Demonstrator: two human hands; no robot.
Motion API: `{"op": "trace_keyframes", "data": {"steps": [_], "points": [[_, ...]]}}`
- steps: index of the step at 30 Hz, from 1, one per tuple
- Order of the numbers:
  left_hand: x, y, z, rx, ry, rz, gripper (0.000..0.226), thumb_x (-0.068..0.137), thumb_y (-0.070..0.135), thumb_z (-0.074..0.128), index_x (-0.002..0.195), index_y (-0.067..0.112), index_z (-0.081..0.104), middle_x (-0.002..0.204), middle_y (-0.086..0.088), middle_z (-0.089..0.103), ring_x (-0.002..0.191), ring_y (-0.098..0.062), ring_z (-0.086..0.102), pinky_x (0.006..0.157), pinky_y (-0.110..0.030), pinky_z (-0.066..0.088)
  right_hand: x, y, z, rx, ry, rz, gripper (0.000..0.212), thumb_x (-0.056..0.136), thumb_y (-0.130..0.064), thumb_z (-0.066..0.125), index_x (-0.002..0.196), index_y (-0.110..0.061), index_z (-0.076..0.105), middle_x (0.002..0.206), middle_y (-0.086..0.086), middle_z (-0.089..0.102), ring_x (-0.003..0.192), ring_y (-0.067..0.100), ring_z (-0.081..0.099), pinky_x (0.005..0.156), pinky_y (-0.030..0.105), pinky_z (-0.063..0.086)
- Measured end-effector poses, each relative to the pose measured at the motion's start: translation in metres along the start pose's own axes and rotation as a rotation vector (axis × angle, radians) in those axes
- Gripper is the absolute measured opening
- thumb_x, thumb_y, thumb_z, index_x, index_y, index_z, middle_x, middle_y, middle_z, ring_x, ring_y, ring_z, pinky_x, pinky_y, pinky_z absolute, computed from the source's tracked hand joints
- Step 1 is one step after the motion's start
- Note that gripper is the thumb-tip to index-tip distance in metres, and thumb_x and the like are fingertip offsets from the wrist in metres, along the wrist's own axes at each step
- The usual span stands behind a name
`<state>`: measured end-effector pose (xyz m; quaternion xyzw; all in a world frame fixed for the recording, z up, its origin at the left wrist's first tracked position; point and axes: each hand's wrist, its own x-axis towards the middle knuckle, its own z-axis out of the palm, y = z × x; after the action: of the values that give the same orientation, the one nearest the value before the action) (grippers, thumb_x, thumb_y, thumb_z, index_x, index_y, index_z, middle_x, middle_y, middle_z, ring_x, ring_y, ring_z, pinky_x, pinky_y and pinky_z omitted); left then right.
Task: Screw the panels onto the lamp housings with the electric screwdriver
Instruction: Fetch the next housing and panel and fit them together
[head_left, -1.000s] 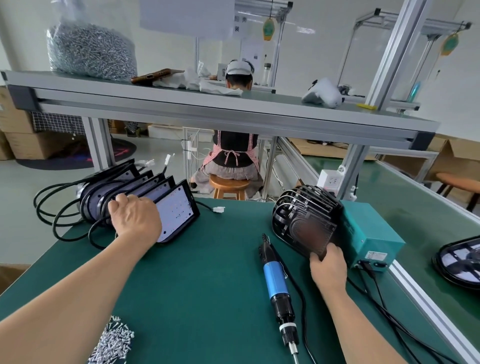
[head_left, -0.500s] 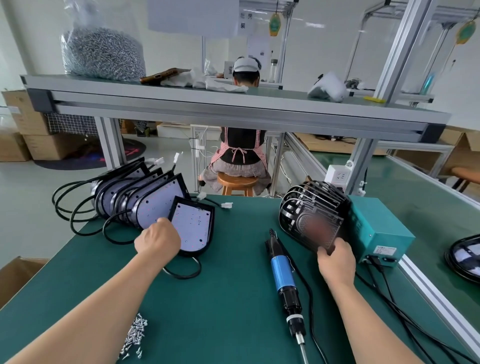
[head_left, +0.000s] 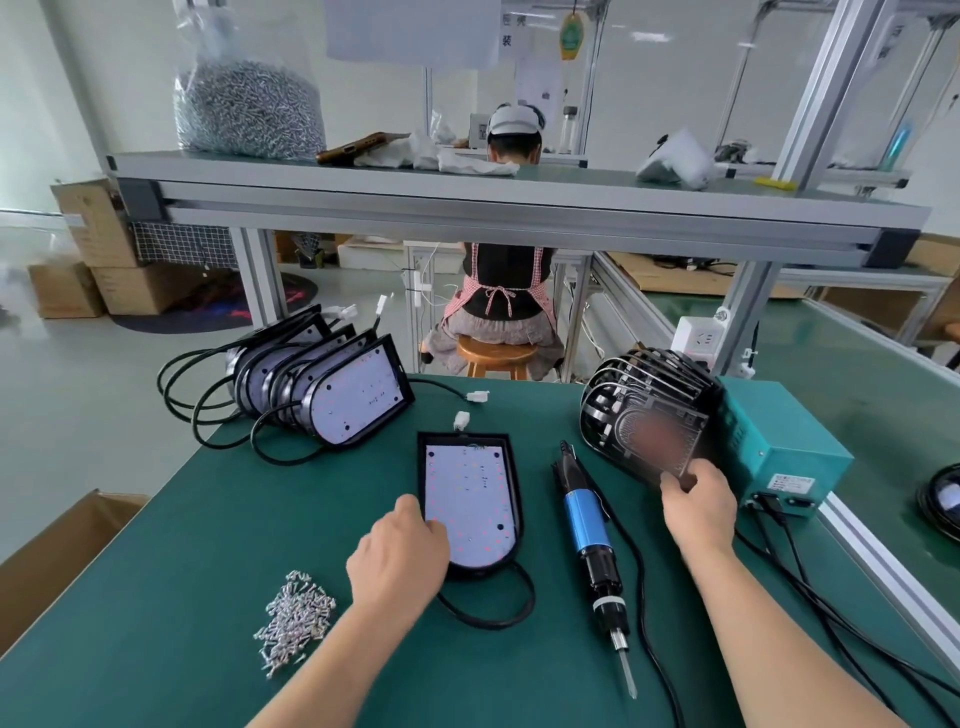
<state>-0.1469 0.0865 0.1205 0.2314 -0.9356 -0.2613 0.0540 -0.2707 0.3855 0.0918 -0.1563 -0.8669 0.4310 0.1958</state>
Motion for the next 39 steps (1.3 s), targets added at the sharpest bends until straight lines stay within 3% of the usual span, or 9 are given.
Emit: {"op": "trace_keyframes", "data": {"steps": [7,12,14,18,24,30,32,35,39], "points": [[-0.047,-0.020,0.012,0.037,0.125,0.161,0.020,0.096,0.034,0.042,0.082,0.020,0.037,0.089,0.005,0.036,0.085,-0.018,0.036,0.080,-0.031,0.037,-0.006,0.002,-0.005,0.144,0.023,0.055,0.007,0.097,-0.014,0.062,0.104,-0.012,0.061,0.107,0.013,0.066,0.090,0.029,0.060,0.078,0.035,0.045],[-0.063,-0.030,0.019,-0.079,0.169,0.253,0.019,0.097,0.031,0.047,0.084,0.021,0.038,0.093,0.005,0.036,0.086,-0.017,0.033,0.084,-0.031,0.033,-0.019,0.003,-0.012,0.551,0.155,0.186,0.013,0.098,-0.003,0.059,0.110,-0.007,0.063,0.103,0.014,0.073,0.073,0.004,0.067,0.067,0.021,0.055],[-0.064,-0.029,0.017,-0.093,0.173,0.257,0.022,0.100,0.034,0.044,0.082,0.021,0.038,0.093,0.005,0.037,0.086,-0.018,0.033,0.085,-0.032,0.033,-0.025,-0.002,-0.016,0.696,0.177,0.174,0.015,0.100,0.001,0.055,0.114,0.000,0.060,0.107,0.018,0.071,0.080,0.007,0.071,0.074,0.019,0.060],[-0.062,-0.026,0.013,-0.142,0.140,0.259,0.021,0.100,0.031,0.043,0.083,0.020,0.040,0.093,0.006,0.043,0.088,-0.019,0.036,0.088,-0.035,0.036,-0.045,-0.034,-0.034,0.899,0.192,0.077,0.012,0.100,0.001,0.054,0.107,-0.008,0.057,0.099,0.008,0.068,0.088,0.014,0.071,0.085,0.027,0.059],[-0.067,-0.027,0.008,-0.184,0.100,0.290,0.022,0.096,0.024,0.049,0.076,0.019,0.043,0.093,0.005,0.049,0.090,-0.021,0.037,0.087,-0.035,0.036,-0.084,-0.082,-0.057,1.044,0.036,-0.045,0.016,0.101,-0.005,0.056,0.117,-0.008,0.059,0.097,0.001,0.072,0.091,0.015,0.071,0.082,0.024,0.056],[-0.084,-0.035,0.008,-0.278,0.058,0.348,0.020,0.094,0.017,0.055,0.075,0.014,0.050,0.091,0.002,0.053,0.090,-0.023,0.041,0.088,-0.036,0.040,-0.118,-0.097,-0.062,0.986,-0.082,-0.090,0.012,0.101,-0.017,0.061,0.098,-0.025,0.069,0.085,-0.004,0.071,0.075,0.017,0.067,0.065,0.023,0.055],[-0.088,-0.040,0.009,-0.272,0.063,0.375,0.013,0.097,0.018,0.051,0.086,0.016,0.058,0.083,0.003,0.051,0.087,-0.023,0.043,0.088,-0.039,0.041,-0.126,-0.095,-0.057,0.895,-0.114,-0.098,0.018,0.101,-0.020,0.062,0.091,-0.030,0.074,0.086,-0.004,0.071,0.072,0.014,0.065,0.063,0.025,0.054],[-0.088,-0.042,0.009,-0.259,0.041,0.399,0.031,0.105,0.024,0.040,0.122,0.019,0.065,0.081,0.004,0.052,0.089,-0.023,0.048,0.091,-0.039,0.041,-0.135,-0.093,-0.046,0.761,-0.211,-0.089,0.020,0.100,-0.017,0.063,0.088,-0.026,0.076,0.083,-0.002,0.073,0.069,0.014,0.064,0.064,0.032,0.055],[-0.089,-0.042,0.006,-0.355,0.037,0.385,0.037,0.107,0.023,0.035,0.128,0.019,0.066,0.100,0.002,0.069,0.102,-0.021,0.058,0.098,-0.037,0.041,-0.142,-0.087,-0.031,0.578,-0.330,-0.125,0.016,0.099,-0.017,0.063,0.092,-0.022,0.076,0.084,0.006,0.074,0.068,0.016,0.062,0.068,0.037,0.053]]}}
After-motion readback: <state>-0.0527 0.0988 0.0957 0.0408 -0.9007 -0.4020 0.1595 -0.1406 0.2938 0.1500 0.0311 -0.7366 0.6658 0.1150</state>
